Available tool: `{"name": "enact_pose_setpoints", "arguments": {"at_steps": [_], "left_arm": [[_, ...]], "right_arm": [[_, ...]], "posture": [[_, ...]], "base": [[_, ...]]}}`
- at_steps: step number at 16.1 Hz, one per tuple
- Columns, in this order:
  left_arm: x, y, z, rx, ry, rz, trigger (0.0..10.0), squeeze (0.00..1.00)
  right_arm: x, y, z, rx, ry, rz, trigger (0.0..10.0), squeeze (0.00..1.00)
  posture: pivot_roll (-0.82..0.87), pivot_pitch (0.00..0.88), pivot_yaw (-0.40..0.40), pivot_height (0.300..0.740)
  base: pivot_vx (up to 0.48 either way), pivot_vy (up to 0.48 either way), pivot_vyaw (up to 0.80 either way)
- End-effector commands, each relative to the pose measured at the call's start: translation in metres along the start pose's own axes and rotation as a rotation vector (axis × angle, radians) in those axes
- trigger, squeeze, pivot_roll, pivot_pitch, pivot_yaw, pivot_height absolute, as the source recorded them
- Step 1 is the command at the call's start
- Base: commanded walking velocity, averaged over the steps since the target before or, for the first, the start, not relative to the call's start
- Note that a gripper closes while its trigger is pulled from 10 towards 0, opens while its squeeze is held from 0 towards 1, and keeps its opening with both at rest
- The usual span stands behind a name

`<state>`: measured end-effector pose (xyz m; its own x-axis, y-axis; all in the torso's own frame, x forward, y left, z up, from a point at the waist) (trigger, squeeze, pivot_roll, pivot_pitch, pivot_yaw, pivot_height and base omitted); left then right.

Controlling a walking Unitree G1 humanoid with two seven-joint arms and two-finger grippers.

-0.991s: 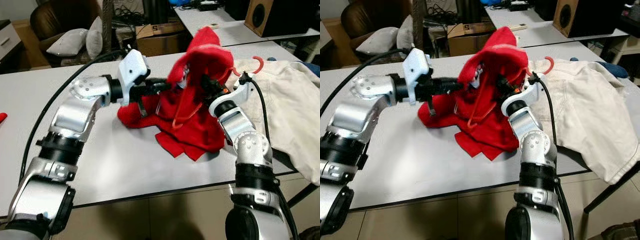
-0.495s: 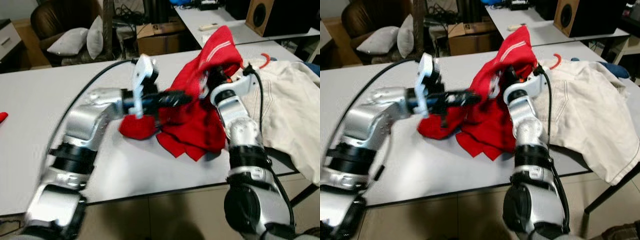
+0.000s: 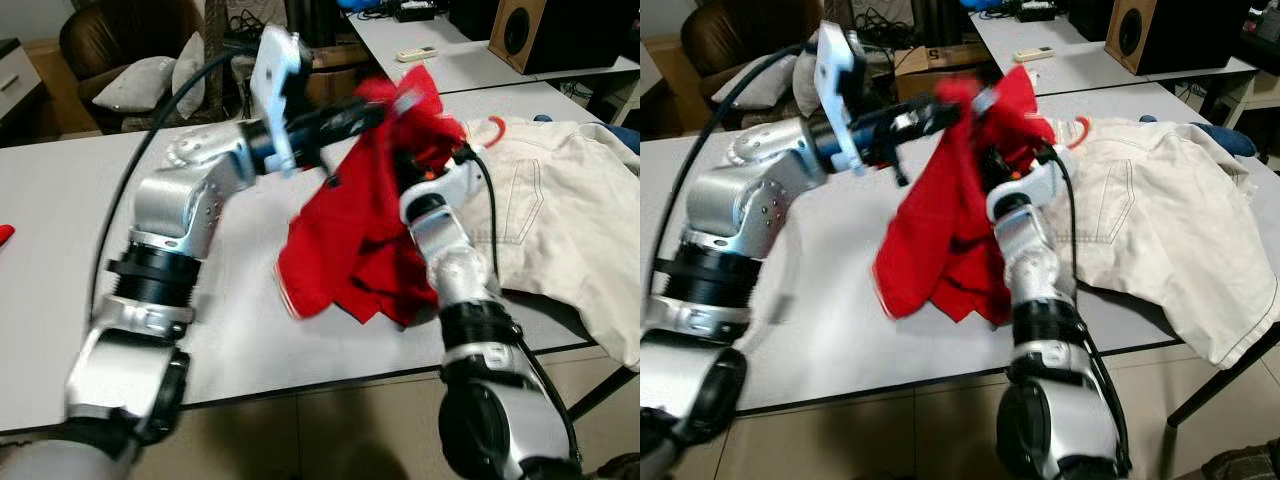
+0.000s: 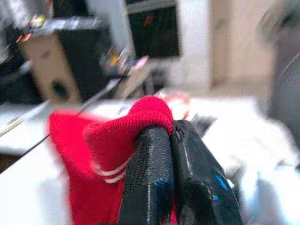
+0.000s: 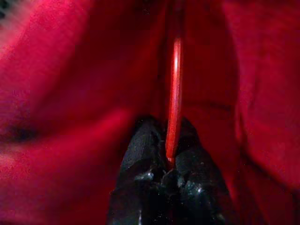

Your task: Hang hanger

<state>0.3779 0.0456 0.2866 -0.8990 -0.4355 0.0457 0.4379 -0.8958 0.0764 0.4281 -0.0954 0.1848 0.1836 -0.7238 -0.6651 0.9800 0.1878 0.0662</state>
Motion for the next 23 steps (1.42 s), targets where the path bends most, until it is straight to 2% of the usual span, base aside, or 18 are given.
{"name": "enact_pose_setpoints", "arguments": {"at_steps": [1, 2, 3, 4, 5, 6, 7, 9, 10, 11, 13, 14, 15, 17, 19, 21, 22, 23], "left_arm": [[0.004, 0.004, -0.002, -0.026, 0.037, -0.009, 0.2, 0.0], [0.009, 0.006, -0.007, -0.048, 0.029, -0.024, 0.4, 0.0], [0.014, 0.01, -0.021, -0.101, 0.043, -0.03, 1.1, 0.0], [0.014, 0.011, -0.027, -0.119, 0.044, -0.026, 1.0, 0.0], [0.019, 0.016, -0.031, -0.102, 0.005, -0.037, 0.0, 0.0], [0.031, 0.018, -0.027, -0.071, -0.028, -0.098, 0.0, 0.0], [0.048, 0.016, -0.035, -0.116, -0.038, -0.2, 0.0, 0.0], [0.059, 0.009, -0.055, -0.228, -0.001, -0.27, 0.0, 0.0], [0.061, 0.007, -0.059, -0.25, 0.005, -0.281, 0.0, 0.0], [0.063, 0.003, -0.071, -0.318, 0.052, -0.288, 0.0, 0.0], [0.055, -0.004, -0.086, -0.418, 0.122, -0.239, 0.0, 0.0], [0.051, -0.004, -0.088, -0.433, 0.14, -0.206, 10.0, 0.0], [0.042, -0.003, -0.088, -0.432, 0.143, -0.143, 10.0, 0.0], [0.035, -0.002, -0.081, -0.401, 0.157, -0.103, 10.0, 1.0], [0.035, -0.003, -0.064, -0.315, 0.099, -0.108, 10.0, 1.0], [0.039, -0.008, -0.063, -0.316, 0.077, -0.128, 10.0, 1.0], [0.045, -0.017, -0.064, -0.326, 0.053, -0.166, 10.0, 1.0], [0.047, -0.02, -0.063, -0.325, 0.045, -0.175, 10.0, 1.0]], "right_arm": [[-0.016, -0.001, -0.003, -0.02, 0.046, 0.051, 10.0, 0.0], [-0.022, -0.002, -0.003, -0.029, 0.076, 0.073, 10.0, 0.0], [-0.03, -0.004, 0.0, -0.041, 0.15, 0.105, 10.0, 0.0], [-0.034, -0.005, 0.001, -0.045, 0.179, 0.119, 10.0, 0.0], [-0.036, -0.006, 0.005, -0.041, 0.221, 0.128, 10.0, 0.0], [-0.034, -0.007, 0.006, -0.037, 0.212, 0.121, 10.0, 0.0], [-0.026, -0.006, 0.007, -0.041, 0.21, 0.095, 10.0, 0.0], [-0.025, -0.006, 0.008, -0.048, 0.225, 0.093, 10.0, 0.0], [-0.025, -0.006, 0.009, -0.051, 0.225, 0.094, 10.0, 0.0], [-0.028, -0.006, 0.01, -0.058, 0.231, 0.1, 10.0, 0.0], [-0.029, -0.006, 0.012, -0.06, 0.243, 0.107, 10.0, 0.0], [-0.029, -0.006, 0.012, -0.06, 0.245, 0.107, 10.0, 0.0], [-0.029, -0.006, 0.012, -0.06, 0.244, 0.108, 10.0, 0.0], [-0.028, -0.007, 0.013, -0.059, 0.239, 0.107, 10.0, 0.0], [-0.024, -0.009, 0.017, -0.046, 0.215, 0.101, 10.0, 0.0], [-0.021, -0.01, 0.02, -0.034, 0.201, 0.092, 10.0, 0.0], [-0.013, -0.012, 0.028, -0.013, 0.17, 0.073, 10.0, 0.0], [-0.011, -0.013, 0.031, -0.007, 0.167, 0.069, 10.0, 0.0]], "posture": [[-0.04, 0.0, 0.11, 0.74], [-0.04, 0.0, 0.11, 0.74], [-0.05, 0.0, 0.122, 0.74], [-0.05, 0.0, 0.122, 0.74], [-0.06, 0.0, 0.123, 0.74], [-0.06, 0.0, 0.123, 0.74], [-0.06, 0.0, 0.126, 0.74], [-0.06, 0.0, 0.126, 0.74], [-0.06, 0.0, 0.126, 0.74], [-0.06, 0.0, 0.118, 0.74], [-0.05, 0.0, 0.115, 0.74], [-0.05, 0.0, 0.116, 0.74], [-0.05, 0.0, 0.116, 0.74], [-0.05, 0.0, 0.122, 0.74], [-0.05, 0.0, 0.127, 0.74], [-0.05, 0.0, 0.132, 0.74], [-0.05, 0.0, 0.136, 0.74], [-0.05, 0.0, 0.139, 0.74]], "base": [[0.0, 0.0, 0.0], [0.0, 0.0, 0.0], [0.0, 0.0, 0.0], [0.0, 0.0, 0.0], [0.0, 0.0, 0.0], [0.0, 0.0, 0.0], [0.0, 0.0, 0.0], [0.0, 0.0, 0.0], [0.0, 0.0, 0.0], [0.0, 0.0, 0.0], [0.0, 0.0, 0.0], [0.0, 0.0, 0.0], [0.0, 0.0, 0.0], [0.0, 0.0, 0.0], [0.0, 0.0, 0.0], [0.0, 0.0, 0.0], [0.0, 0.0, 0.0], [0.0, 0.0, 0.0]]}}
Point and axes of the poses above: a point about 5 cm out from each wrist's last joint towards the gripper, its own y axis pointing out of the wrist towards the gripper, its own z axis along the axis of the wrist's last joint, x = y × z, the point moved 5 cm from there along y, pointing out of the wrist towards the gripper, and after that the axes turned 14 degrees about -y, right-handed, at the moved point
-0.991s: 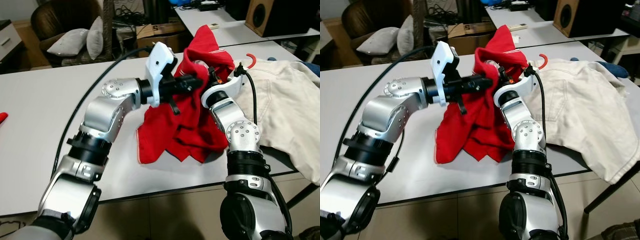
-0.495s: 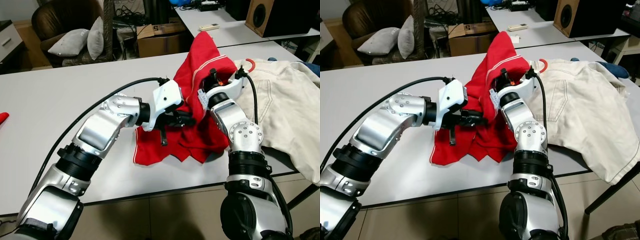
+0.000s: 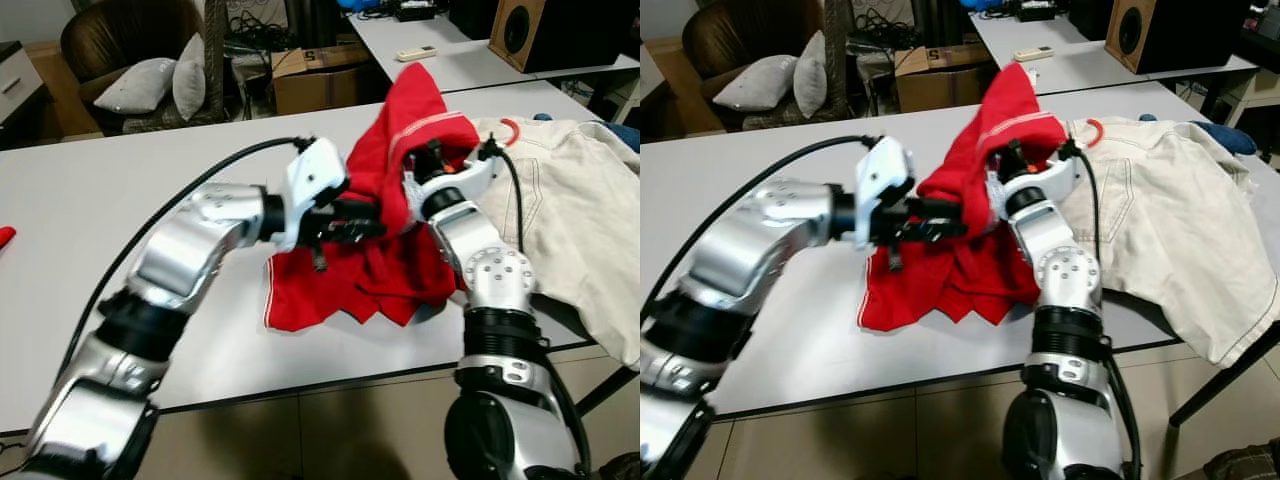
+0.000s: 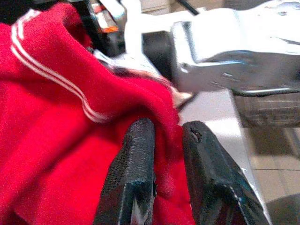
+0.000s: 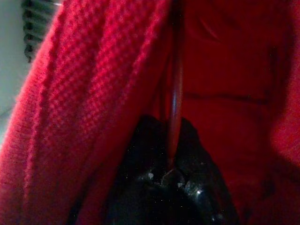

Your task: Hang hanger

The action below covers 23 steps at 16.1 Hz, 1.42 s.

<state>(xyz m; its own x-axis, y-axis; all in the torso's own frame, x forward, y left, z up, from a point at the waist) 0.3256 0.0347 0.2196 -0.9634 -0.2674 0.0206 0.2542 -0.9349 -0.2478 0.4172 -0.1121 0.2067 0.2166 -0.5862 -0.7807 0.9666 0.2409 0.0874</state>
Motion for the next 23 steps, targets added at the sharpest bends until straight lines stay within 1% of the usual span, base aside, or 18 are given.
{"name": "enact_pose_setpoints", "arguments": {"at_steps": [1, 4, 5, 6, 7, 8, 9, 12, 13, 14, 15, 16, 17, 18, 20, 21, 22, 23], "left_arm": [[0.002, -0.009, 0.003, 0.012, -0.002, -0.008, 10.0, 1.0], [0.001, -0.018, 0.01, 0.074, -0.026, 0.019, 10.0, 1.0], [-0.006, -0.024, 0.015, 0.108, -0.03, 0.072, 10.0, 0.92], [-0.019, -0.034, 0.021, 0.166, -0.036, 0.174, 10.0, 0.38], [-0.037, -0.046, 0.024, 0.22, -0.063, 0.318, 10.0, 0.02], [-0.049, -0.056, 0.022, 0.255, -0.114, 0.422, 10.0, 0.0], [-0.074, -0.103, -0.029, 0.148, -0.154, 0.75, 10.0, 0.0], [-0.074, -0.106, -0.035, 0.135, -0.167, 0.771, 10.0, 0.0], [-0.069, -0.104, -0.039, 0.124, -0.167, 0.756, 10.0, 0.0], [-0.069, -0.104, -0.039, 0.124, -0.167, 0.756, 10.0, 0.0], [-0.04, -0.092, -0.051, 0.04, -0.084, 0.675, 10.0, 0.0], [-0.025, -0.087, -0.057, 0.036, -0.104, 0.631, 10.0, 0.0], [-0.022, -0.086, -0.058, 0.048, -0.126, 0.615, 10.0, 0.0], [-0.012, -0.083, -0.061, 0.059, -0.151, 0.568, 10.0, 0.0], [-0.003, -0.081, -0.064, 0.052, -0.159, 0.528, 10.0, 0.0], [0.002, -0.083, -0.07, 0.031, -0.155, 0.533, 10.0, 0.0], [0.0, -0.085, -0.072, 0.038, -0.143, 0.564, 10.0, 0.0], [-0.002, -0.087, -0.075, 0.042, -0.145, 0.598, 10.0, 0.0]], "right_arm": [[-0.005, -0.003, 0.008, 0.019, -0.026, 0.012, 10.0, 0.0], [-0.004, -0.006, 0.009, -0.014, -0.106, 0.017, 10.0, 0.0], [-0.006, -0.008, 0.008, -0.035, -0.149, 0.029, 10.0, 0.0], [-0.012, -0.013, 0.007, -0.06, -0.212, 0.053, 10.0, 0.0], [-0.019, -0.02, 0.009, -0.065, -0.227, 0.081, 10.0, 0.0], [-0.026, -0.028, 0.009, -0.077, -0.226, 0.117, 10.0, 0.0], [-0.034, -0.062, -0.011, -0.22, -0.4, 0.192, 10.0, 0.0], [-0.034, -0.064, -0.012, -0.232, -0.416, 0.19, 10.0, 0.0], [-0.032, -0.067, -0.014, -0.245, -0.423, 0.18, 10.0, 0.0], [-0.032, -0.067, -0.014, -0.245, -0.423, 0.18, 10.0, 0.0], [-0.03, -0.078, -0.018, -0.288, -0.425, 0.169, 10.0, 0.0], [-0.033, -0.085, -0.025, -0.324, -0.396, 0.191, 10.0, 0.0], [-0.034, -0.086, -0.028, -0.333, -0.389, 0.2, 10.0, 0.0], [-0.037, -0.09, -0.035, -0.355, -0.351, 0.223, 10.0, 0.0], [-0.035, -0.092, -0.04, -0.372, -0.331, 0.223, 10.0, 0.0], [-0.033, -0.093, -0.044, -0.388, -0.313, 0.212, 10.0, 0.0], [-0.031, -0.093, -0.047, -0.403, -0.299, 0.204, 10.0, 0.0], [-0.027, -0.095, -0.052, -0.426, -0.313, 0.191, 10.0, 0.0]], "posture": [[-0.05, 0.0, 0.139, 0.74], [-0.05, 0.0, 0.136, 0.74], [-0.05, 0.0, 0.138, 0.74], [-0.05, 0.0, 0.142, 0.74], [-0.05, 0.0, 0.144, 0.74], [-0.05, 0.0, 0.145, 0.74], [-0.04, 0.0, 0.142, 0.74], [-0.04, 0.0, 0.142, 0.74], [-0.04, 0.0, 0.137, 0.74], [-0.04, 0.0, 0.137, 0.74], [-0.03, 0.0, 0.123, 0.74], [-0.03, 0.0, 0.109, 0.74], [-0.03, 0.0, 0.109, 0.74], [-0.02, 0.0, 0.098, 0.74], [-0.01, 0.0, 0.084, 0.74], [0.0, 0.0, 0.074, 0.74], [0.01, 0.0, 0.065, 0.74], [0.02, 0.0, 0.059, 0.74]], "base": [[0.0, 0.0, 0.0], [0.0, 0.0, 0.0], [0.0, 0.0, 0.0], [0.0, 0.0, 0.0], [0.0, 0.0, 0.0], [0.0, 0.0, 0.0], [0.0, 0.0, 0.8], [0.0, 0.0, 0.8], [0.0, 0.0, 0.8], [0.0, 0.0, 0.8], [0.0, 0.0, 0.8], [0.0, 0.0, 0.8], [0.0, 0.0, 0.8], [0.0, 0.0, 0.8], [0.0, 0.0, 0.8], [0.0, 0.0, 0.8], [0.0, 0.0, 0.79], [0.0, 0.0, 0.79]]}}
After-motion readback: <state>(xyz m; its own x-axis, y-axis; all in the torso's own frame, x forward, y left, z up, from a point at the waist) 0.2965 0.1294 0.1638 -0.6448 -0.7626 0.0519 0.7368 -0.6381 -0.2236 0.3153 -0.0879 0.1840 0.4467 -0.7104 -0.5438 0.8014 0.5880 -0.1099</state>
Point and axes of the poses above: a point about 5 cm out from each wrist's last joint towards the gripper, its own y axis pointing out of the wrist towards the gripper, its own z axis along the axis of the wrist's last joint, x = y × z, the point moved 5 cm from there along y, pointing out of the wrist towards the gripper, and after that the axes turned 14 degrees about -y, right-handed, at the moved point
